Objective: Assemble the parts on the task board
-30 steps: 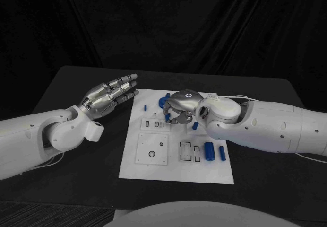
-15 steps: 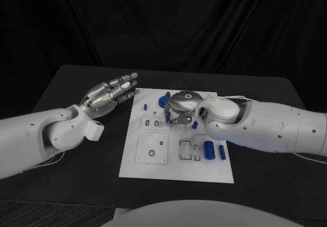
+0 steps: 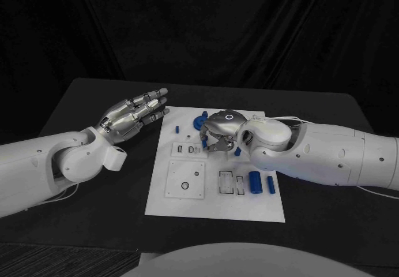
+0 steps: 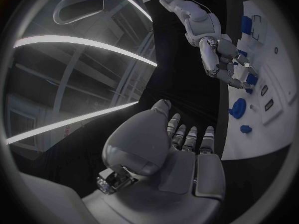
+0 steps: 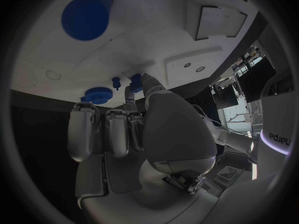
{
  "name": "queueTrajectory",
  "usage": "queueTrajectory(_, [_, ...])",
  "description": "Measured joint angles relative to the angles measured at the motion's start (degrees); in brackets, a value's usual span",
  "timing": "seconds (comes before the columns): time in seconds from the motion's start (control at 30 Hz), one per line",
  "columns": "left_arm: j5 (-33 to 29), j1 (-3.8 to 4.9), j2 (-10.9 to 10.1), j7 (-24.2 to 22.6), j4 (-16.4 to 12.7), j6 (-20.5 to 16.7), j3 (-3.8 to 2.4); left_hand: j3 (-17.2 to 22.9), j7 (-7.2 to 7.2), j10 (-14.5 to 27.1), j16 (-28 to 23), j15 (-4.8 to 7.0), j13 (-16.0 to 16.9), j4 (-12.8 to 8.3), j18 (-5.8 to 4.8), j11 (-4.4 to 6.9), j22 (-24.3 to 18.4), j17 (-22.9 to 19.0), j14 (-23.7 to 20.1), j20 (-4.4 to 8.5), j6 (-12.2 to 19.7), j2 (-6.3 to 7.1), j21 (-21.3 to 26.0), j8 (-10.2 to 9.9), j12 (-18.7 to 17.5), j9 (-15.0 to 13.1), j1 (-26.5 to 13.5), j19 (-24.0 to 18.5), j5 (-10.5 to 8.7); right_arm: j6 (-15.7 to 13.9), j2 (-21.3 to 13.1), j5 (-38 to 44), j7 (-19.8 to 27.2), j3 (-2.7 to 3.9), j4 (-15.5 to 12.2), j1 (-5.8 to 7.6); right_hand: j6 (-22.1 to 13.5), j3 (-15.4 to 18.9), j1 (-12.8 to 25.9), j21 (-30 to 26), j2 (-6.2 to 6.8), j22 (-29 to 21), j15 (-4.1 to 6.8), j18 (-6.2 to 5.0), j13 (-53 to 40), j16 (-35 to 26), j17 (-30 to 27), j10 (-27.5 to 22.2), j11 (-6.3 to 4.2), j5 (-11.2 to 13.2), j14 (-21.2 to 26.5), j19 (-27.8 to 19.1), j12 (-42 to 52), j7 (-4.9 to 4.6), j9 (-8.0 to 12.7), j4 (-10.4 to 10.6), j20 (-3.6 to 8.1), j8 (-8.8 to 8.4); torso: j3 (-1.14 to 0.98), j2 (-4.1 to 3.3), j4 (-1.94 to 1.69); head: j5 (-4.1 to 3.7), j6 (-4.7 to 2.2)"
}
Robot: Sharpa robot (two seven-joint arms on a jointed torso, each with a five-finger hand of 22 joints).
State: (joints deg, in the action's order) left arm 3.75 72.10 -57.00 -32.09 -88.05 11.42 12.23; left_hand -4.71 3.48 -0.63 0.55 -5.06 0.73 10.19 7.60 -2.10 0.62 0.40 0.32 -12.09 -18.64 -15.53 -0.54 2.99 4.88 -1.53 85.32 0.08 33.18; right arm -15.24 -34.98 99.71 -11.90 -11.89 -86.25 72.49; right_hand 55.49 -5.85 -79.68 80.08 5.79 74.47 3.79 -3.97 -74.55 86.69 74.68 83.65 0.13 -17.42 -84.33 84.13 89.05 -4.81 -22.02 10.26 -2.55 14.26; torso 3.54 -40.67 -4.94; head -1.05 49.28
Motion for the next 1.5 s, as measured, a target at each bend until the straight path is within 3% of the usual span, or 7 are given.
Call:
queueTrajectory(0.53, [0.0, -0.14, 0.1, 0.1, 0.2, 0.1, 0.0, 0.0, 0.0, 0.0, 0.0, 0.0, 0.0, 0.0, -0.01, -0.02, 0.0, 0.0, 0.0, 0.0, 0.0, 0.0, 0.0, 0.0, 0.0, 0.0, 0.0, 0.0, 0.0, 0.1, 0.4, 0.0, 0.0, -0.03, 0.2, -0.25, -1.8, 0.0, 0.0, -0.3, 0.0, 0.0, 0.05, 0.0, 0.0, 0.0, 0.0, 0.0, -0.01, 3.1, 0.0, 0.0, 0.0, -0.43, 0.0, 0.0, 0.0, -0.11, -0.01, -0.01, 0.0, 0.02, 0.33])
queueTrajectory(0.7, [0.0, -0.18, 0.2, 0.1, 0.3, 0.1, 0.0, 0.0, 0.0, -0.1, 0.0, 0.0, 0.0, 0.0, 0.0, -0.11, 0.0, 0.0, 0.0, 0.0, 0.0, 0.0, 0.0, 0.0, 0.0, 0.0, 0.0, 0.0, 0.0, 0.1, 0.4, 0.0, 0.1, -0.03, 0.3, -0.29, -2.5, 0.6, 1.2, -0.3, -1.12, 0.0, 0.05, 0.0, 0.0, 0.0, 0.0, 0.0, -0.01, 6.4, 0.0, 0.0, 0.0, -0.57, 0.0, -0.6, 0.0, -0.13, 0.0, -0.01, 0.0, -0.04, 0.42])
queueTrajectory(0.83, [0.0, -0.19, 0.2, 0.2, 0.3, 0.2, 0.0, 0.0, 0.0, -0.1, 0.0, 0.0, 0.0, 0.0, 0.0, -0.11, 0.0, 0.0, 0.0, 0.0, 0.0, 0.0, 0.0, 0.0, 0.0, 0.0, 0.0, 0.0, 0.0, 0.1, 0.4, 0.0, 0.1, -0.03, 0.3, -0.31, -5.0, 0.6, 1.2, -0.3, -1.11, 0.0, 0.05, 0.0, 0.0, 0.0, 0.0, 0.0, -0.01, 8.8, 0.0, 0.0, 0.0, -0.8, 0.3, -0.6, 0.0, -1.6, 0.0, -0.01, -0.01, -0.05, 0.47])
queueTrajectory(0.9, [0.0, -0.2, 0.2, 0.2, 0.3, 0.2, 0.0, 0.0, 0.0, -0.1, 0.0, 0.0, 0.0, 0.0, 0.0, -0.11, 0.0, 0.0, 0.0, 0.0, 0.0, 0.0, 0.0, 0.0, 0.0, 0.0, 0.0, 0.0, 0.0, 0.1, 0.4, 0.0, 0.1, -0.03, 0.3, -0.31, -6.3, 0.6, 2.4, -0.3, 0.07, 0.0, 0.05, 0.01, 0.0, 0.0, 0.0, 0.0, -0.01, 9.5, 0.0, 0.0, 0.0, -0.62, 1.2, -0.6, 0.0, -2.92, 0.0, -0.01, -0.01, -0.05, 0.48])
queueTrajectory(1.03, [0.0, -0.21, 0.2, 0.2, 0.4, 0.2, 0.0, 0.0, 0.0, -0.1, 0.0, 0.0, 0.0, 0.0, 0.0, -0.11, 0.0, 0.0, 0.0, 0.0, 0.0, 0.0, 0.0, 0.0, 0.0, 0.0, 0.0, 0.0, 0.0, 0.0, 0.4, 0.0, 0.2, -0.03, 0.3, -0.31, -7.6, 1.4, 3.0, -1.0, -0.52, 0.0, 0.05, 0.0, 0.0, 0.0, 0.0, 0.0, -0.01, 12.2, 0.0, 0.0, 0.0, -0.74, 1.9, 0.2, 0.0, -3.96, 0.0, -0.02, -0.01, -0.04, 0.52])
queueTrajectory(1.13, [0.0, -0.22, 0.1, 0.2, 0.4, 0.2, 0.0, 0.0, 0.0, -0.1, 0.0, -0.01, 0.0, 0.0, 0.0, -0.11, 0.0, 0.0, 0.0, 0.0, 0.0, 0.0, 0.0, 0.0, 0.0, 0.0, 0.0, 0.0, 0.0, -0.6, 0.2, 0.0, 0.4, -0.03, 0.3, -0.32, -7.6, 2.5, 4.7, -1.0, 0.62, 0.0, 0.05, 0.0, 0.0, 0.0, 0.0, 0.0, -0.01, 13.4, 0.0, 0.0, 0.0, -0.74, 2.3, 1.3, 0.0, -4.28, -0.01, -0.01, 0.0, 0.02, 0.53])
queueTrajectory(1.5, [0.0, -0.25, 0.0, 0.3, 0.3, 0.2, -0.01, 0.0, 0.0, -0.1, 0.0, -0.01, 0.0, 0.0, 0.0, -0.11, 0.0, 0.0, 0.0, 0.0, 0.0, 0.0, 0.0, 0.0, 0.0, 0.0, 0.0, 0.0, 0.0, -5.0, -2.2, 0.0, 1.8, -0.03, -1.7, -0.32, -11.9, 3.8, 6.9, -1.4, 2.88, 0.0, 0.06, 0.0, 0.0, -0.7, 0.0, 0.0, -0.03, 13.5, 0.0, 0.0, 0.0, -0.3, 4.9, 6.3, 0.01, -7.27, -0.01, -0.01, 0.01, 0.17, 0.44])
